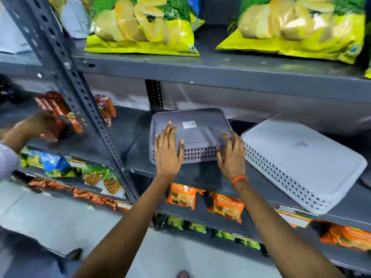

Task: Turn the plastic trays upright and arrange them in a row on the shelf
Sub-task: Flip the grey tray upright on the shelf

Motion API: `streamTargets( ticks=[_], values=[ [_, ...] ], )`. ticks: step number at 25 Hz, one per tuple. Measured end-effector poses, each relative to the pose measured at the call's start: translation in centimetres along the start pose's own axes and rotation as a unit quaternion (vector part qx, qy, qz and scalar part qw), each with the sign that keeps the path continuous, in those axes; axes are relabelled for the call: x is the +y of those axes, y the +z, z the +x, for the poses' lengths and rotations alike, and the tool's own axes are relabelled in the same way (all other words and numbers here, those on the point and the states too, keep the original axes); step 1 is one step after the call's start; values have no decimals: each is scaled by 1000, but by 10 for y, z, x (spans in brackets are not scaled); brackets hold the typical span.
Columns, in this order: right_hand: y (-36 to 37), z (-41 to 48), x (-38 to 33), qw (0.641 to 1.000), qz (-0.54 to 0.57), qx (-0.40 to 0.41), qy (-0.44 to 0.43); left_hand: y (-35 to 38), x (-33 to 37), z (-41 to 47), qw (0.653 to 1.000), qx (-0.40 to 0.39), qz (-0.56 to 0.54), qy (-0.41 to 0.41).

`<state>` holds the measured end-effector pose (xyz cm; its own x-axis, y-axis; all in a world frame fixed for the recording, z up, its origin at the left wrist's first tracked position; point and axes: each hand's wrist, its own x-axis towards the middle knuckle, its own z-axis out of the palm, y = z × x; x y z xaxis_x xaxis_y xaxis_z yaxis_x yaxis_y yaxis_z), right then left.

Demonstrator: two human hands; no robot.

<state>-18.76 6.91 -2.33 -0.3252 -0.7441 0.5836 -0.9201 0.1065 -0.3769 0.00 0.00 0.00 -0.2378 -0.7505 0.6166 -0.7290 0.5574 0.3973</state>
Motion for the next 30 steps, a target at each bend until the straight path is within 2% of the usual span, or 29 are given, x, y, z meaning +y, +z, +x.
streamTargets(
  ticks=[3,5,7,9,11,14,16,17,19,21,26,30],
  values=[
    [11,-2,6,992,65,14,105,-1,-27,-7,996,-24,14,-84],
    [16,-9,8,967,149,6,209,0,-44,-21,982,-73,-26,-173],
    [16,-6,10,920,234,2,314,-1,-50,-26,945,-121,-144,-267],
    [14,-1,14,871,304,-19,386,-3,-56,-24,899,-137,-270,-317],
    [9,4,17,832,352,-10,429,-6,-65,-25,896,-138,-300,-297],
    [1,15,20,785,421,78,448,-14,-79,-25,934,-150,-242,-218],
    [-4,21,23,787,433,105,428,-17,-85,-21,959,-119,-177,-185],
    [-5,23,24,791,439,108,413,-18,-85,-16,968,-80,-150,-182],
    [-3,24,27,805,439,109,384,-24,-80,0,971,6,-121,-206],
    [0,27,28,820,428,96,368,-32,-74,18,971,58,-100,-210],
    [15,36,31,864,365,-23,346,-52,-68,56,976,127,-64,-163],
    [23,49,39,871,360,-43,333,-54,-61,77,962,156,-98,-203]
  ],
)
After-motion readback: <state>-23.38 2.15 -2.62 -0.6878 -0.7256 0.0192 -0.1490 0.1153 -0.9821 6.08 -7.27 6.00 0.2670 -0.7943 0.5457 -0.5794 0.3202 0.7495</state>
